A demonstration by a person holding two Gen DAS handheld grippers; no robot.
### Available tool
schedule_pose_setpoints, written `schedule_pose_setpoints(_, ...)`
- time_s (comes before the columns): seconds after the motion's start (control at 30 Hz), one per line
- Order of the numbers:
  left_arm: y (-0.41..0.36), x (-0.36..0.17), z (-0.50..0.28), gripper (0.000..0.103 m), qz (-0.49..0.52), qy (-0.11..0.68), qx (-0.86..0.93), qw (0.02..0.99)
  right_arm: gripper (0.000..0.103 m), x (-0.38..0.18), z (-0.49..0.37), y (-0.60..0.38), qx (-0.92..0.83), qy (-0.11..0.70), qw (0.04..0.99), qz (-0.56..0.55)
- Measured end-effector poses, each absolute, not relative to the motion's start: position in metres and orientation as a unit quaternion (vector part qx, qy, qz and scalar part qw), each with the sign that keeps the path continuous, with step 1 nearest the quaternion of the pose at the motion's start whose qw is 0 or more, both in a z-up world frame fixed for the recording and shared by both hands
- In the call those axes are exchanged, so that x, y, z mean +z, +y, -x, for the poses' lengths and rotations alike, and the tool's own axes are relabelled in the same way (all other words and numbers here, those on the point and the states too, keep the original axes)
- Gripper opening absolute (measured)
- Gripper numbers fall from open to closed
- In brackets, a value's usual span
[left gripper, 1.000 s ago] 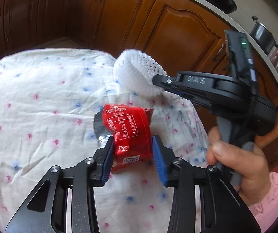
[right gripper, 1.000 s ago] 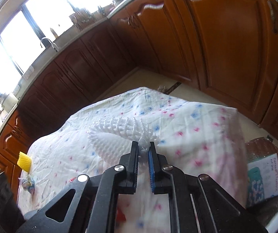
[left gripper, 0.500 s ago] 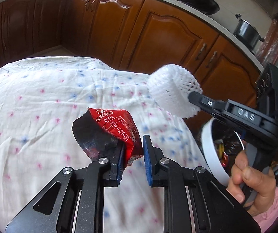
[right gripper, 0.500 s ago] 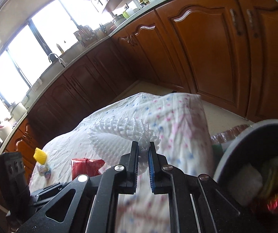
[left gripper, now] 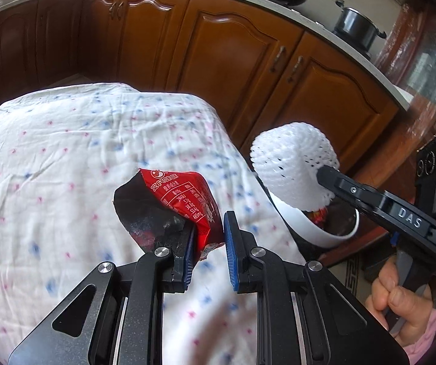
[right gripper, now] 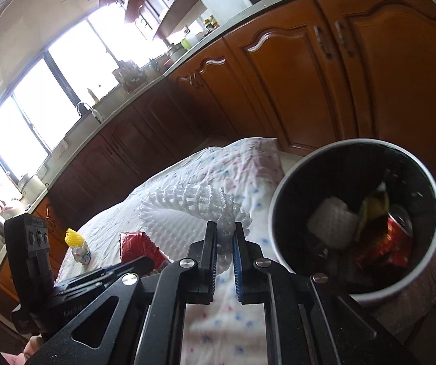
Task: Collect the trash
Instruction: 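Carry the red packet and foam sleeve over the bin and release both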
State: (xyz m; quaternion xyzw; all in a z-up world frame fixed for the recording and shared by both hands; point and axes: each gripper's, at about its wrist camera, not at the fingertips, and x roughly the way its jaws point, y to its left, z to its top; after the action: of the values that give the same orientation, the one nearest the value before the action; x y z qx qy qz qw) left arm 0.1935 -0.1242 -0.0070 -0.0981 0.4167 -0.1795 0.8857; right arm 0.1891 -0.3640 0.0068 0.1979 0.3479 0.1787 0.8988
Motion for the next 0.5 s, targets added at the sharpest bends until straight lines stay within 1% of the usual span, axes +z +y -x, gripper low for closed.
schedule_pose_setpoints(0.5, -0.176, 0.011, -0.166, 0.016, 0.052, 0.402, -0.210, 0.890, 0.009, 0.004, -0.149, -0.411, 0.134, 0.332, 0.908, -0.219)
